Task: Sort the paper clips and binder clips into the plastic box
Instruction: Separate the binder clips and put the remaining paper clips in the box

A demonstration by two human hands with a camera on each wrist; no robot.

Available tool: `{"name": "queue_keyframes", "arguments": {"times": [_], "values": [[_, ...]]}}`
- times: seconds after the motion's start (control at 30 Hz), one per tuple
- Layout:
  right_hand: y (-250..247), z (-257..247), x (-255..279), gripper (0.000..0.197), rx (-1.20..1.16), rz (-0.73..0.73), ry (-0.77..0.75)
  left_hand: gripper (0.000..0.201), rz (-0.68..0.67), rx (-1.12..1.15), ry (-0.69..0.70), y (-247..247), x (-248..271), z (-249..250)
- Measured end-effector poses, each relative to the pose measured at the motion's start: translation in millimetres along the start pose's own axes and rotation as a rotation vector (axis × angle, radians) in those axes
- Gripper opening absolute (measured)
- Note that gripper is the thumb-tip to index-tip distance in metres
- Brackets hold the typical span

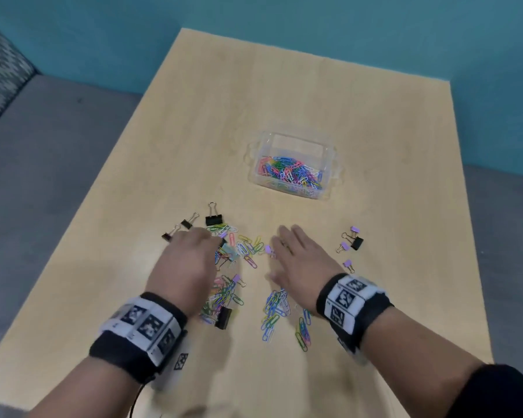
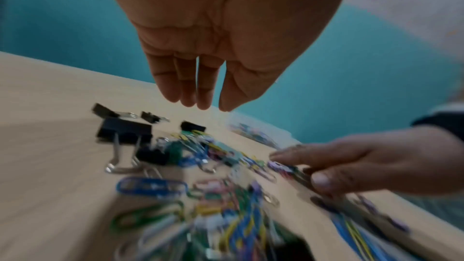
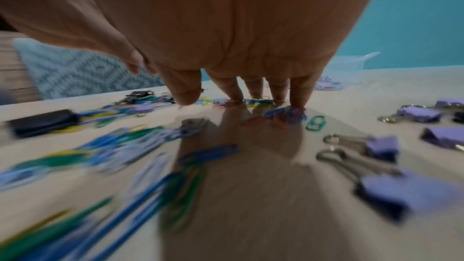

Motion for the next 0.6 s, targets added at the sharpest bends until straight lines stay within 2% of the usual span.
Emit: {"name": "queue_keyframes", "arguments": {"times": [0.07,0.13,0.27,0.37,0.47,0.53,0.6], "values": [[6.0,-4.8,19.7,0.067,-0.017,-0.011,-0.020,0.045,-0.111,-0.113,0.116,12.2,10.2,9.9],[6.2,-8.5,25.7,0.065,-0.002,0.040,-0.046,0.049,-0.177,-0.177,0.151,18.9,16.4,10.5],[-5.3,-33.2,-1.5,0.062,0.008,0.163,-0.155,0.049,-0.221,-0.238,0.147,21.1,20.0,-0.7],[-8.9,-52.1,-21.5,0.069,0.061,0.111,-0.197,0.047,-0.269,-0.284,0.158,20.4,19.9,-9.9],[-6.4,-50.2,-16.6,0.070,0.030,0.094,-0.201,0.052,-0.280,-0.282,0.135,14.0,21.6,-16.7],[-8.5,-36.9,-1.2,0.069,-0.110,0.183,-0.146,0.049,-0.242,-0.258,0.117,8.4,24.6,-14.7],[-4.3,-17.3,14.3,0.065,-0.188,0.252,-0.004,0.045,-0.206,-0.224,0.123,7.5,28.4,-6.8]]}}
Point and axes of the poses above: each hand's wrist, its own x-axis away from the middle knuckle, its own y-axis out of the palm, z = x × y, the point moved 1 cm from there along -x, towards the middle knuckle, and after that the axes turned 5 degrees about x, right-handed, at the moved point
